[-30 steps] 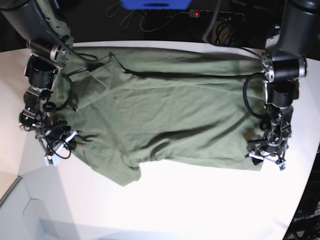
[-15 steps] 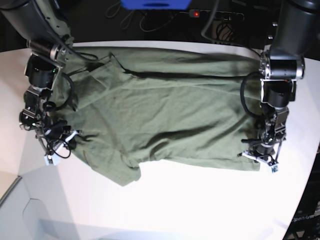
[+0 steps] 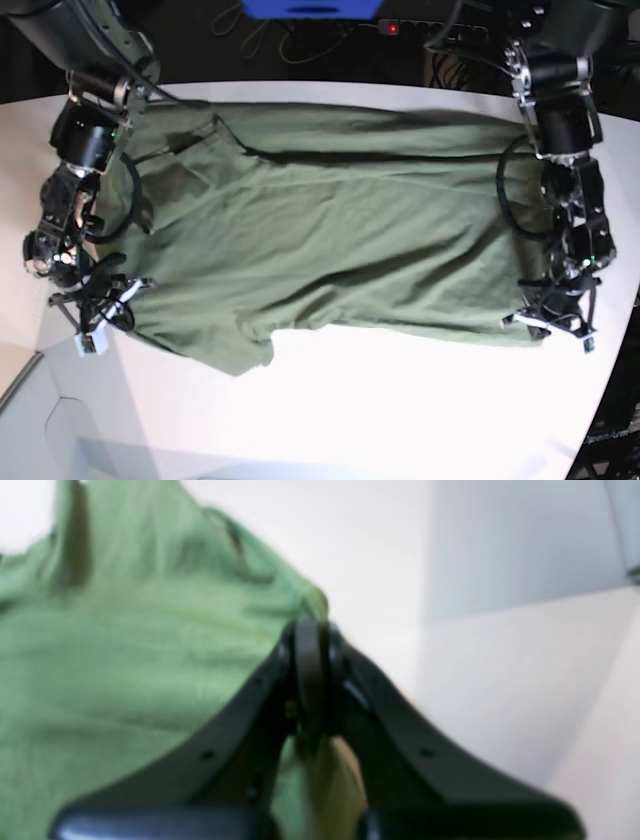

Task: Layout the t-shirt on the table in an organized manner, then fold the t-shirt properly
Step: 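Lift the hem and fold it over toward the held collar edge, then lay the folded hem down and adjust the right gripper's corner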

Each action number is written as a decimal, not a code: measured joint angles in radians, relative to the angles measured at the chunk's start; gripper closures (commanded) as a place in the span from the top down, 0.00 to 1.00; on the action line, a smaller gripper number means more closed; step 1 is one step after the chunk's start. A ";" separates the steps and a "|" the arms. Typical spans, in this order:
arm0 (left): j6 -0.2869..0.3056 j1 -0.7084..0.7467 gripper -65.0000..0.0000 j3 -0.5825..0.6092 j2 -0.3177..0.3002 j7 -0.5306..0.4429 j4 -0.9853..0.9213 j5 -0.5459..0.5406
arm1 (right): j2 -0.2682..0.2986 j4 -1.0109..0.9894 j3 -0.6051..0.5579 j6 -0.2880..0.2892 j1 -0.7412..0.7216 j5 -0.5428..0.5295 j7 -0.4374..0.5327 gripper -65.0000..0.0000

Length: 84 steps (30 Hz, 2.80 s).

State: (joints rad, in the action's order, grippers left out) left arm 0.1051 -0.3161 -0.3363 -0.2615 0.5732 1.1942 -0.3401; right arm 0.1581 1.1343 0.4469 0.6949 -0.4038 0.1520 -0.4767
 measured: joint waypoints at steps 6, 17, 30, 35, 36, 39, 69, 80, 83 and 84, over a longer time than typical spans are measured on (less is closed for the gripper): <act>-0.002 0.090 0.00 -0.087 0.033 0.091 0.204 0.002 | -0.035 0.219 0.002 0.003 0.099 0.006 -0.018 0.00; 0.003 0.292 0.00 -0.192 0.097 0.119 0.417 -0.011 | -0.064 0.384 0.023 0.007 0.267 -0.027 -0.015 0.00; 0.001 0.452 0.00 -0.296 0.087 0.111 0.437 -0.271 | -0.034 0.453 0.096 0.008 0.419 -0.158 -0.009 0.00; 0.000 0.512 0.00 -0.296 0.086 0.112 0.437 -0.306 | -0.034 0.454 0.110 0.008 0.458 -0.159 -0.008 0.00; 0.001 0.525 0.00 -0.294 0.077 0.116 0.437 -0.308 | -0.034 0.454 0.109 0.008 0.466 -0.159 -0.008 0.00; 0.001 0.564 0.00 -0.296 0.056 0.110 0.439 -0.315 | -0.034 0.454 0.109 0.008 0.484 -0.160 -0.005 0.00; 0.002 0.521 0.00 -0.290 0.050 0.101 0.226 -0.305 | -0.036 0.351 0.106 0.008 0.557 -0.164 0.006 0.00; 0.016 0.514 0.00 -0.286 0.029 0.096 0.187 -0.323 | 0.007 0.259 0.103 0.011 0.546 -0.198 0.055 0.16; 0.016 0.515 0.00 -0.286 0.029 0.096 0.187 -0.323 | 0.010 0.263 0.103 0.011 0.547 -0.198 0.055 0.31; 0.016 0.514 0.00 -0.286 0.029 0.096 0.187 -0.323 | 0.011 0.265 0.103 0.011 0.549 -0.197 0.055 0.36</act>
State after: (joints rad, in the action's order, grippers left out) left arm 0.1207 0.1982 -0.6228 -0.2325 0.6689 1.3815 -0.6632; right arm 0.1696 1.3991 0.5495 0.7059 0.1448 -0.0448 -0.4213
